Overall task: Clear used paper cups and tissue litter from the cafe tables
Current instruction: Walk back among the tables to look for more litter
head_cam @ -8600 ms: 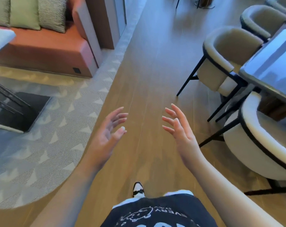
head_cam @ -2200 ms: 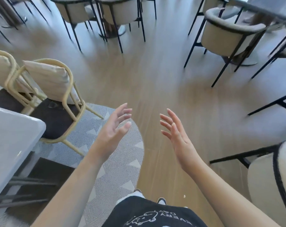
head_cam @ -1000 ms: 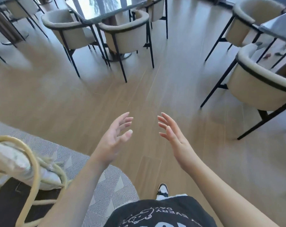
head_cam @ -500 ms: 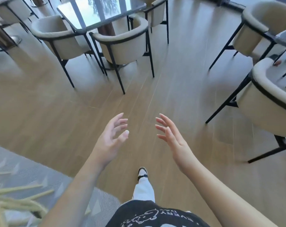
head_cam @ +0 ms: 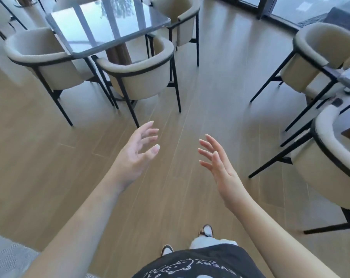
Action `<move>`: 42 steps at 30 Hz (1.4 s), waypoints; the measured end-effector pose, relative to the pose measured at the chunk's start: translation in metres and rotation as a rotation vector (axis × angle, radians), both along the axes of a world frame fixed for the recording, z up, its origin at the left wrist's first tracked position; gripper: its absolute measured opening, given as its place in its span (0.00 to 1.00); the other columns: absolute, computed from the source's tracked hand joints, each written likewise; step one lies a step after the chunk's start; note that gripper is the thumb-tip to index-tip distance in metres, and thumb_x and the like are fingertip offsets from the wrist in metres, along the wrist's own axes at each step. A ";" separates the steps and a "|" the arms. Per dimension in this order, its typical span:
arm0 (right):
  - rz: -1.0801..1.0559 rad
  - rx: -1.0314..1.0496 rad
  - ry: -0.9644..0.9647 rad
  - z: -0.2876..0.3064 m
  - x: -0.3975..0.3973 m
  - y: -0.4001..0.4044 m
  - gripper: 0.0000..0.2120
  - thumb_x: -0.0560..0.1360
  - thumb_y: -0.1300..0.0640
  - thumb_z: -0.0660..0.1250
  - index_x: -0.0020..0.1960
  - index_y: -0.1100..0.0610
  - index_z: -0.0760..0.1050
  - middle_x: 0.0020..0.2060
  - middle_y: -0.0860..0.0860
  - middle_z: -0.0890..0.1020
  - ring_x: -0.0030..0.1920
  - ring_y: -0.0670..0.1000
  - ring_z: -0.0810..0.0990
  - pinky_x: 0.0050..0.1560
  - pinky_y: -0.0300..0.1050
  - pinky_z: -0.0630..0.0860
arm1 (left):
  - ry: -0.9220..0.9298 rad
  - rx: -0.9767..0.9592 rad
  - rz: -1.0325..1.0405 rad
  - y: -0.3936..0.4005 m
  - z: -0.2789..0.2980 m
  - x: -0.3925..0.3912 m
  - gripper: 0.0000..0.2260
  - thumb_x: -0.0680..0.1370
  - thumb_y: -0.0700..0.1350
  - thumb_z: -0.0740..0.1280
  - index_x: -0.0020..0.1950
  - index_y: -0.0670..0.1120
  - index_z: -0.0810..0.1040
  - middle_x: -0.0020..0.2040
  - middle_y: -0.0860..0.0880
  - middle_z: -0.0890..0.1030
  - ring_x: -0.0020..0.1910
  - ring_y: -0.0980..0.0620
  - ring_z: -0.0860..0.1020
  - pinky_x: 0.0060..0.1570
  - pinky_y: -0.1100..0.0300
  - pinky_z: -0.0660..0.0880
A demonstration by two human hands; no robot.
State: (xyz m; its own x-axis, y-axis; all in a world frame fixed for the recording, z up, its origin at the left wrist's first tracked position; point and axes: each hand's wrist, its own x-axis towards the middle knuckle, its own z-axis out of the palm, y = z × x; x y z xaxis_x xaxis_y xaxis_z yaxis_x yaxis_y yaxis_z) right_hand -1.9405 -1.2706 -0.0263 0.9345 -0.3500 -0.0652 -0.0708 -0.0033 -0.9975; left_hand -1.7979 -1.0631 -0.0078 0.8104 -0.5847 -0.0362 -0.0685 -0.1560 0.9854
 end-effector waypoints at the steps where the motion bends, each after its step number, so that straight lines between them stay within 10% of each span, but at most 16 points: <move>1: -0.001 -0.003 -0.002 -0.001 0.012 -0.013 0.29 0.75 0.26 0.55 0.74 0.33 0.63 0.70 0.35 0.73 0.71 0.42 0.71 0.71 0.48 0.69 | 0.002 -0.004 -0.002 -0.014 -0.001 0.014 0.32 0.71 0.72 0.71 0.73 0.69 0.68 0.70 0.61 0.75 0.72 0.57 0.73 0.66 0.41 0.76; 21: 0.189 0.007 -0.013 -0.006 0.281 -0.208 0.29 0.76 0.26 0.55 0.74 0.32 0.62 0.71 0.36 0.72 0.73 0.43 0.70 0.70 0.50 0.69 | 0.066 -0.002 0.208 -0.181 -0.015 0.234 0.33 0.71 0.71 0.72 0.74 0.68 0.68 0.72 0.61 0.74 0.73 0.55 0.73 0.69 0.36 0.72; 42: -0.070 0.031 0.014 -0.010 0.563 -0.375 0.26 0.78 0.32 0.54 0.75 0.35 0.62 0.70 0.35 0.73 0.71 0.41 0.72 0.69 0.45 0.71 | 0.037 0.030 -0.098 -0.385 -0.010 0.560 0.28 0.71 0.70 0.71 0.70 0.75 0.68 0.70 0.63 0.75 0.73 0.59 0.72 0.70 0.42 0.74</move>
State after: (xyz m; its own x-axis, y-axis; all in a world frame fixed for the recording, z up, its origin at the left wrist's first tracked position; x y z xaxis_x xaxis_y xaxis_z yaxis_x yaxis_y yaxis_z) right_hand -1.3772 -1.6456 -0.0366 0.9067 -0.4120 -0.0900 -0.0837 0.0333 -0.9959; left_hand -1.2378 -1.4479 -0.0179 0.7472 -0.6593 -0.0837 -0.0483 -0.1795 0.9826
